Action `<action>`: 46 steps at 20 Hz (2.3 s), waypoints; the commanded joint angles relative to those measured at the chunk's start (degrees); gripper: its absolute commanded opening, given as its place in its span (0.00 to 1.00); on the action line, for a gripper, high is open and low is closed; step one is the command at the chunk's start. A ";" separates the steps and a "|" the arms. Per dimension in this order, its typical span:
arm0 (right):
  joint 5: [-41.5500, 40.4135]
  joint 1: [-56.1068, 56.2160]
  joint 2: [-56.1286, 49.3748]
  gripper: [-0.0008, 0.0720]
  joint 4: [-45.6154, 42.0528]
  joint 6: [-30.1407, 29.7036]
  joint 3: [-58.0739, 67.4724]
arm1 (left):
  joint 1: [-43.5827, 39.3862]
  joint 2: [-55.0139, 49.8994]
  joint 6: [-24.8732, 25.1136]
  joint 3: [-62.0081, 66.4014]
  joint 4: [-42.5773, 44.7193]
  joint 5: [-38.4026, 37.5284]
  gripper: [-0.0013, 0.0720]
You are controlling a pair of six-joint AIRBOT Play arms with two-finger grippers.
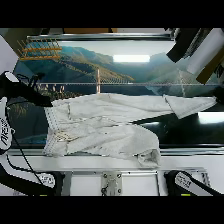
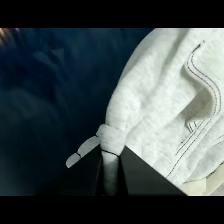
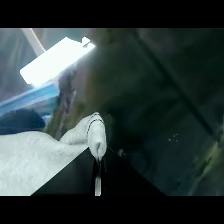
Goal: Fold the clothes and pants, and hang the long-sleeved shirts on hangers.
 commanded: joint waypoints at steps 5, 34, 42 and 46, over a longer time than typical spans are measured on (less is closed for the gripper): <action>-1.11 -2.29 -5.84 0.90 6.54 1.86 -0.81 | -3.63 0.50 -0.02 -1.27 -0.02 4.02 0.05; -11.91 9.38 -5.79 0.04 26.51 -6.43 -26.73 | -3.69 0.55 -0.02 -1.25 0.13 4.98 0.05; 2.34 9.29 5.25 0.04 5.90 -0.31 -5.42 | 2.84 5.62 -0.02 -1.25 3.39 9.99 0.05; -5.66 9.29 2.49 0.04 5.11 4.55 1.97 | 3.41 5.90 0.00 -1.25 3.43 14.23 0.05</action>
